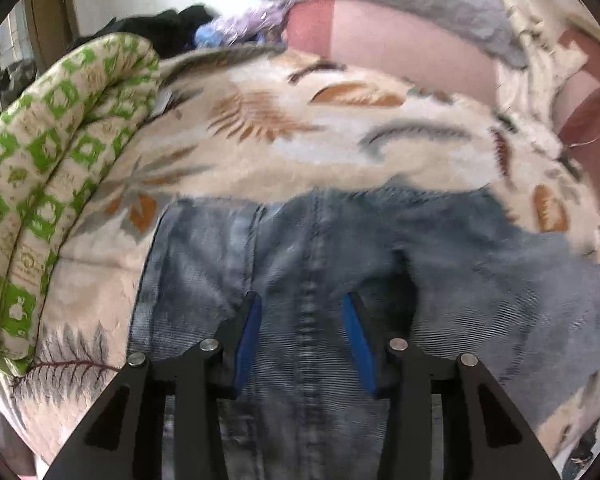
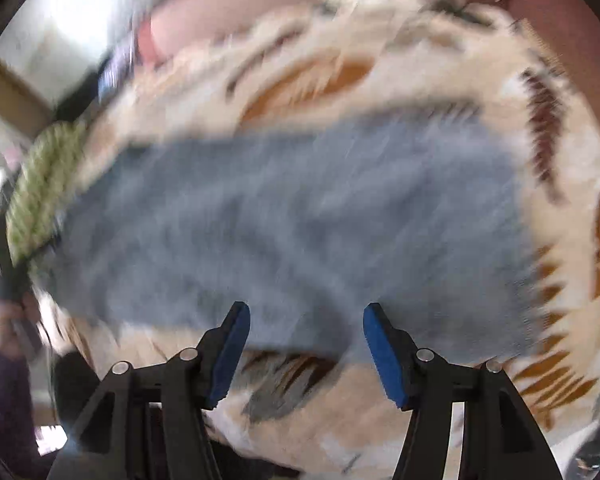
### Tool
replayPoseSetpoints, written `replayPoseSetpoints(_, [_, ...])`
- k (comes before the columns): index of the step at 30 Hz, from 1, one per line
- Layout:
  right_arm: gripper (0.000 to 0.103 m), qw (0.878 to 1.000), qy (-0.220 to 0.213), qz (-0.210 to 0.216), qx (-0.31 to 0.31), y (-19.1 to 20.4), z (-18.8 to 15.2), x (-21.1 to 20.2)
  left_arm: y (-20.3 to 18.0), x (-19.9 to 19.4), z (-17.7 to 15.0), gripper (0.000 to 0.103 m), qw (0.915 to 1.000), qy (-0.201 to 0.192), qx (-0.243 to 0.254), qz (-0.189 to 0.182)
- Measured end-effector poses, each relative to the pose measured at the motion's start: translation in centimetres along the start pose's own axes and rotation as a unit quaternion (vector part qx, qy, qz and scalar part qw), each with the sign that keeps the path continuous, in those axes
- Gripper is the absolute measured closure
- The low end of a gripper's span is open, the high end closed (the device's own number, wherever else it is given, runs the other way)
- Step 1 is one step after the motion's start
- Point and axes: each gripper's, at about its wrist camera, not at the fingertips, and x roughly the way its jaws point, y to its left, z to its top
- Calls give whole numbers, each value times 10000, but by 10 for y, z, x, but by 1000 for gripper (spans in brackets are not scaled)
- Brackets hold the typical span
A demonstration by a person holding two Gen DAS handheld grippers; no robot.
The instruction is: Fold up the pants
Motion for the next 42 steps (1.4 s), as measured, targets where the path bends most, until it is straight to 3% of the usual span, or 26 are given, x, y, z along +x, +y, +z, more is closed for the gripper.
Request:
replayPoseSetpoints(4, [40, 9965, -625, -229, 504, -41, 32, -30, -34, -18, 20, 58, 9978, -230, 311, -536])
replayPoseSetpoints(7, [40, 9925, -867, -388, 769, -58, 54, -32, -67, -17, 33, 58, 9952, -295, 685, -630])
replayPoseSetpoints(13, [40, 9920, -758, -433, 916, -75, 89, -11, -97, 17, 45, 58, 9941, 64, 834, -692])
replayPoseSetpoints(18, [40, 9895, -408, -527, 1280, -106, 113, 29, -97, 57, 56, 58, 9948, 317, 867, -419])
replayPoseSetpoints(21, [40, 9881, -430, -536, 1377, -111, 118, 37, -95, 72, 59, 58, 9954, 387, 827, -305])
replayPoseSetpoints(24, [40, 9914, -601, 77, 1156, -83, 122, 37, -97, 86, 61, 58, 9948, 468, 877, -215])
replayPoseSetpoints(28, [40, 9959, -611, 539, 390, -15, 124, 47, -104, 101, 65, 58, 9941, 467, 980, -48])
replayPoseSetpoints(35, [40, 9829, -310, 1729, -558, 105, 126, 85, -99, 126, 83, 58, 9956, 508, 780, 138])
replayPoseSetpoints(37, [40, 9795, -209, 1884, -679, 128, 130, 99, -86, 108, 86, 58, 9982, 349, 460, -155])
replayPoseSetpoints(42, [40, 9718, 266, 2064, -1111, 186, 144, 142, -63, 40, 54, 58, 9975, 101, 507, -475])
